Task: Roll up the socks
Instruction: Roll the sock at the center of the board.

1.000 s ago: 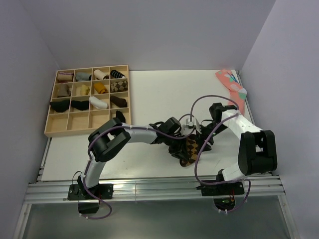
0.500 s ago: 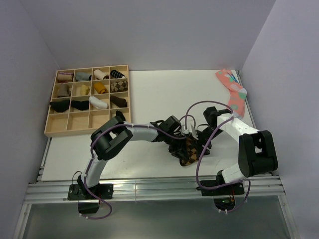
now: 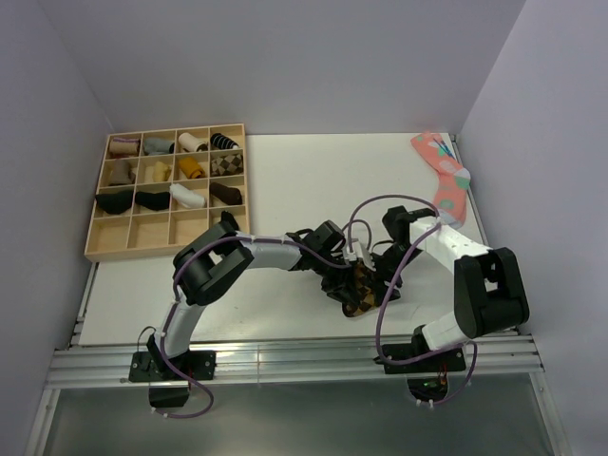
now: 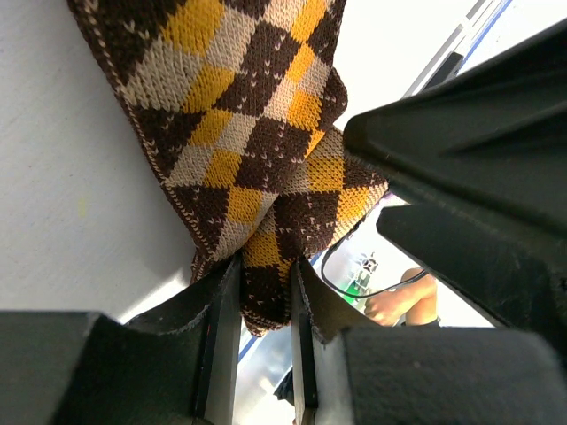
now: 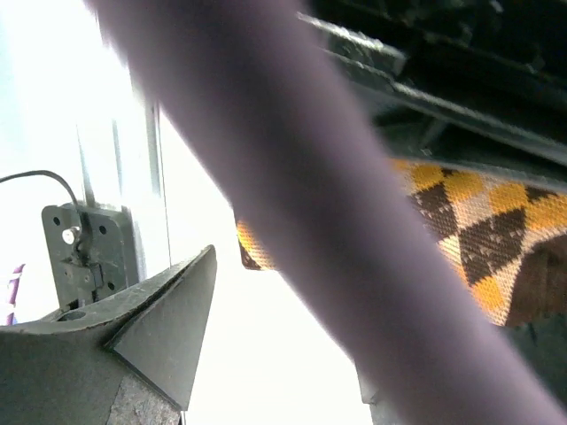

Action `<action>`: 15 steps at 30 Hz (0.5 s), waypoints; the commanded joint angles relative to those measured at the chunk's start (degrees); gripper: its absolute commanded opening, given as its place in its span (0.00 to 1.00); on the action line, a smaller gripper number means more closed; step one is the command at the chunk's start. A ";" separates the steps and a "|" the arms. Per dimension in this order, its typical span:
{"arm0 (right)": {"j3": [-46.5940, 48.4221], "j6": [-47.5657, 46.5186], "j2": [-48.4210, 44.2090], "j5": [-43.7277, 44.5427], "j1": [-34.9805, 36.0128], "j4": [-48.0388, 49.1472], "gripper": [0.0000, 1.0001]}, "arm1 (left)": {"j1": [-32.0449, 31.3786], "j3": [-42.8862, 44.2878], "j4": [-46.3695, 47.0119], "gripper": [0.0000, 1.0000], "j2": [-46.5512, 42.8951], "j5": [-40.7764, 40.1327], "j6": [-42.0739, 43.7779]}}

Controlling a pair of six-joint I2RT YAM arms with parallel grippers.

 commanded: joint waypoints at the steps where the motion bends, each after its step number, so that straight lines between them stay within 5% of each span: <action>1: 0.44 -0.72 -1.30 -0.30 2.12 -1.47 0.66 | -0.07 -1.03 -5.40 0.00 3.91 -6.67 2.39; 15: -2.28 4.56 0.54 1.02 5.11 5.30 0.65 | -0.07 -2.17 -2.51 0.00 3.47 -5.71 0.28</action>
